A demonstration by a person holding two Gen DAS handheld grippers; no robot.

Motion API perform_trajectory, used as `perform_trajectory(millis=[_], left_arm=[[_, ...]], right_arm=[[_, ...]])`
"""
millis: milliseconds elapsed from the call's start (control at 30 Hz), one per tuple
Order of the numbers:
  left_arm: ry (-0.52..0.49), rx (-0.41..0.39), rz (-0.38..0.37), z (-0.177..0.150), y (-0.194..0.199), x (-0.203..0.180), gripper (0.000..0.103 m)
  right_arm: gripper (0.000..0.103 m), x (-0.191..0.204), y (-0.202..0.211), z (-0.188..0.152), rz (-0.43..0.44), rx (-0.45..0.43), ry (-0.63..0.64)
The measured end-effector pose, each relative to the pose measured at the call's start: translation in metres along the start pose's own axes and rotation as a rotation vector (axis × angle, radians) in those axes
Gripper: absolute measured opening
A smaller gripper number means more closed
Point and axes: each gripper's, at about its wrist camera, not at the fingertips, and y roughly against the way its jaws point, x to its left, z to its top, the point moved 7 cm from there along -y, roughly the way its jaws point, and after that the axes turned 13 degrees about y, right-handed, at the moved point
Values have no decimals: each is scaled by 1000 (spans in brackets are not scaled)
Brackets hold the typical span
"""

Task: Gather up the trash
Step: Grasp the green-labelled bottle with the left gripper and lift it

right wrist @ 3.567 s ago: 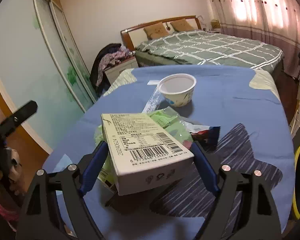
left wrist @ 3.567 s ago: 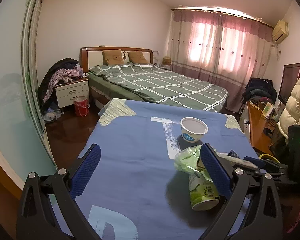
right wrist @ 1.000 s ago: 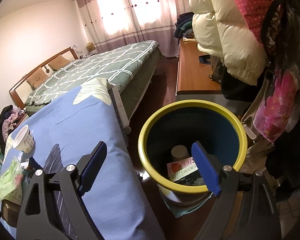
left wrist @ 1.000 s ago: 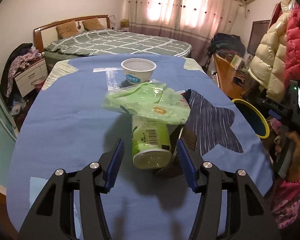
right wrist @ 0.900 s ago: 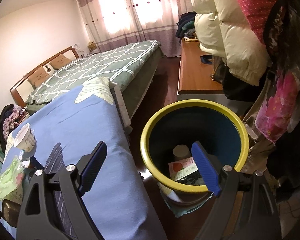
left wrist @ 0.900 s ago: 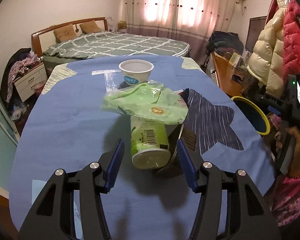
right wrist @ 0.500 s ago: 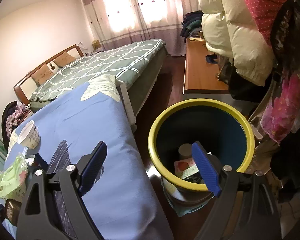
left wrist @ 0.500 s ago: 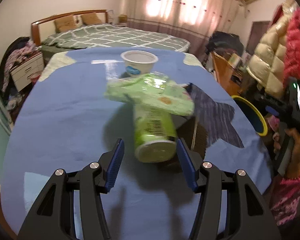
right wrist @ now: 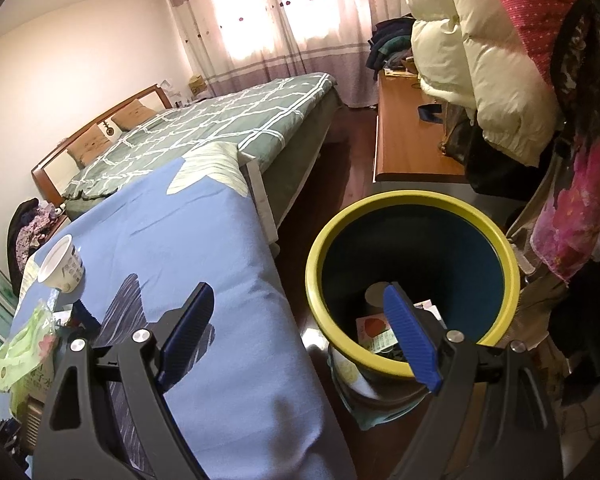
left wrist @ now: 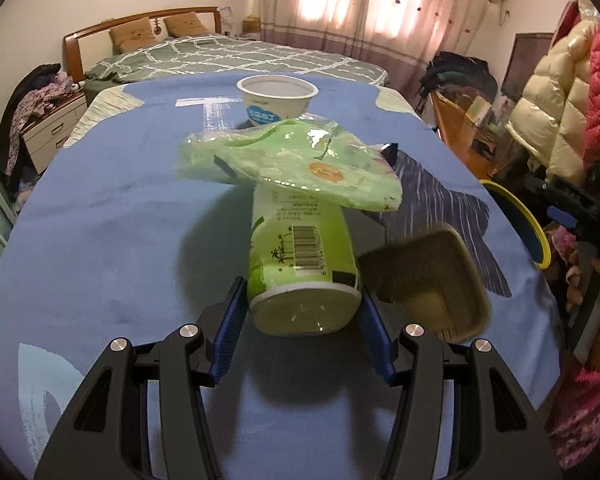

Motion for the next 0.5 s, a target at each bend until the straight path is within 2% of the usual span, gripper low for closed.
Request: perform_trajectory(millis=[200,500], left_arm=[[-22,-51,19,9,10,3,52],[-74,-210,26,47,78,0,52]], right_arm=[[82,4,2,0,14,-7,8],[82,4,7,2,22,-20,2]])
